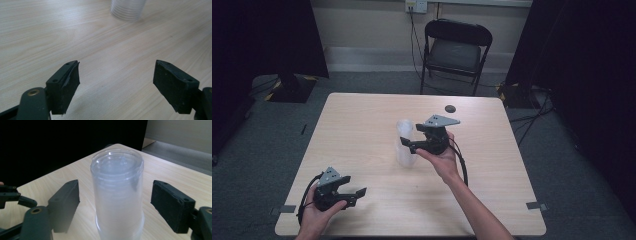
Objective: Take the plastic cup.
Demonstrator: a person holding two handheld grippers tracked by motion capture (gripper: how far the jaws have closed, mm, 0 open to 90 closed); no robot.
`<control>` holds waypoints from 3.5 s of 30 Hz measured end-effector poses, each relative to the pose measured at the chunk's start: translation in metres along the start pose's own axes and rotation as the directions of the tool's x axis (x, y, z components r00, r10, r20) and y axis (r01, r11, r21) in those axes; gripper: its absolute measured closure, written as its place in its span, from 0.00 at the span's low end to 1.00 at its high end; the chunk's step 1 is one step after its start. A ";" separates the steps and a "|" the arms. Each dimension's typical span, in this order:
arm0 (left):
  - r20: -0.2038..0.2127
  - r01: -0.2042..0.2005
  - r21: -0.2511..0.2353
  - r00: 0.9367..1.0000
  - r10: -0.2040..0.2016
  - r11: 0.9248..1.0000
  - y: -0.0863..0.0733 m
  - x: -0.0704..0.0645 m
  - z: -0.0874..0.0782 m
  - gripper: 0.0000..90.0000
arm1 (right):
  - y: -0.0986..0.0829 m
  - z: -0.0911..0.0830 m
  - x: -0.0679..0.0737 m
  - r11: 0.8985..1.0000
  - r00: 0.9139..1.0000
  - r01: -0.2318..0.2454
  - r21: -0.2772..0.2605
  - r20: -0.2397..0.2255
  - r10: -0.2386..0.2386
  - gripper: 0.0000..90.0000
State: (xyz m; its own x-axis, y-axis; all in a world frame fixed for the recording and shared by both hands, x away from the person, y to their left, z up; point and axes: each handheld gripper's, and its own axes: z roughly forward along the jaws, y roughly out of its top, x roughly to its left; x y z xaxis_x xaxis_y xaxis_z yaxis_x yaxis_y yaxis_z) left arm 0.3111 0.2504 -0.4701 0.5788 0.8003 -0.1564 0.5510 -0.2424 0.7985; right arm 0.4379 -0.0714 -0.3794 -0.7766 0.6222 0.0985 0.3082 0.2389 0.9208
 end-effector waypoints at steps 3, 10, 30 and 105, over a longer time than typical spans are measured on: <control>0.001 0.007 0.001 1.000 -0.007 1.000 0.000 0.001 0.000 0.23 | 0.004 0.006 -0.002 1.000 1.000 0.016 -0.009 0.011 -0.016 0.30; 0.001 0.006 0.002 1.000 -0.006 1.000 0.000 0.001 0.000 0.23 | 0.003 0.019 -0.005 1.000 0.999 0.025 0.002 0.020 -0.025 0.31; -0.001 0.013 -0.002 1.000 -0.013 1.000 0.000 0.001 -0.001 0.23 | -0.017 0.049 -0.008 0.998 1.000 0.003 0.060 0.016 -0.004 0.23; 0.004 0.021 0.006 1.000 -0.021 1.000 0.000 0.002 0.000 0.23 | 0.011 0.036 -0.007 0.999 1.000 0.008 -0.050 0.001 -0.008 0.33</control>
State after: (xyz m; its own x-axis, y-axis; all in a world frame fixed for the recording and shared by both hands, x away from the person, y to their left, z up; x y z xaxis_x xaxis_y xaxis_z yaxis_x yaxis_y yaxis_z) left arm 0.3123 0.2523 -0.4708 0.5698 0.8028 -0.1756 0.5664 -0.2288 0.7918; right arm 0.4666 -0.0464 -0.3837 -0.7785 0.6210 0.0910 0.2743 0.2063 0.9393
